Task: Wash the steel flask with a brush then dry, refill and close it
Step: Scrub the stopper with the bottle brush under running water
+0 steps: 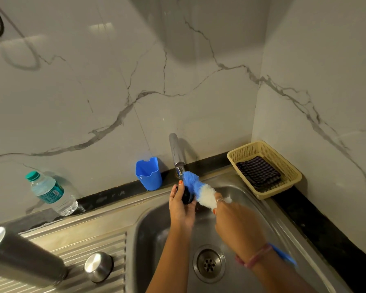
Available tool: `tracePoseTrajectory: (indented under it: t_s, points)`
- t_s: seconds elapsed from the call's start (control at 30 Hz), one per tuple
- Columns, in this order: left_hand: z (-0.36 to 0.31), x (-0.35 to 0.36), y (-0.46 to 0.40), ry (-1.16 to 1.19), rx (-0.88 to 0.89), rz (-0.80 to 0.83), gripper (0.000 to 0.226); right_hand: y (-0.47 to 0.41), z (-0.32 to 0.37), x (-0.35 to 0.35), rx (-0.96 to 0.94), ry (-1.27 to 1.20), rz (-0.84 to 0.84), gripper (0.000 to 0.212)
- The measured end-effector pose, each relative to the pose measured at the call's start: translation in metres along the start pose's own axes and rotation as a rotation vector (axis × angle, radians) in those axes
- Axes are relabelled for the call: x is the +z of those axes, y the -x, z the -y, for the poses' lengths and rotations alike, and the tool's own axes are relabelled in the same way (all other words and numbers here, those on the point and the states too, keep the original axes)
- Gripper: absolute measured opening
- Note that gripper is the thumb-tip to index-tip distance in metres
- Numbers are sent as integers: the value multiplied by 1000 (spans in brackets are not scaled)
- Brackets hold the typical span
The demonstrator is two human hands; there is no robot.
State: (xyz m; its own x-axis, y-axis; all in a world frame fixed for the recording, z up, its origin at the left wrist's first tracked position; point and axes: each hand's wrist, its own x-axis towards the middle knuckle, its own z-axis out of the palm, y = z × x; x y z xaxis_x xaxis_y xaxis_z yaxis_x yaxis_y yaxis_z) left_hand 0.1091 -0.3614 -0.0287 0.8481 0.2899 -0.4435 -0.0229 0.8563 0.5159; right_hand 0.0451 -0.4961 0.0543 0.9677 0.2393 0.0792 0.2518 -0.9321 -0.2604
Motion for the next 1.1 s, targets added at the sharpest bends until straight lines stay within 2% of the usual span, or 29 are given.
tracePoseTrajectory:
  t_s: [0.17, 0.27, 0.4, 0.6, 0.77, 0.9, 1.1]
  points:
    - [-5, -6, -3, 69, 23, -80, 71, 13, -4, -10, -76, -11, -20, 48]
    - [-3, -5, -2, 115, 11, -54, 73, 13, -1, -14, -70, 16, -37, 47]
    - [-1, 2, 1, 120, 18, -11, 58, -5, -1, -4, -22, 17, 9, 48]
    - [-7, -4, -2, 116, -48, 8, 24, 5, -14, -26, -87, -30, 21, 47]
    - [-11, 2, -1, 198, -62, 9, 24, -7, -11, -18, -55, -12, 26, 46]
    - [-11, 5, 1, 132, -60, 22, 26, -12, -10, -7, -21, -33, 17, 51]
    - [-12, 2, -3, 143, -56, -6, 20, -4, -21, -23, -61, -73, 54, 44]
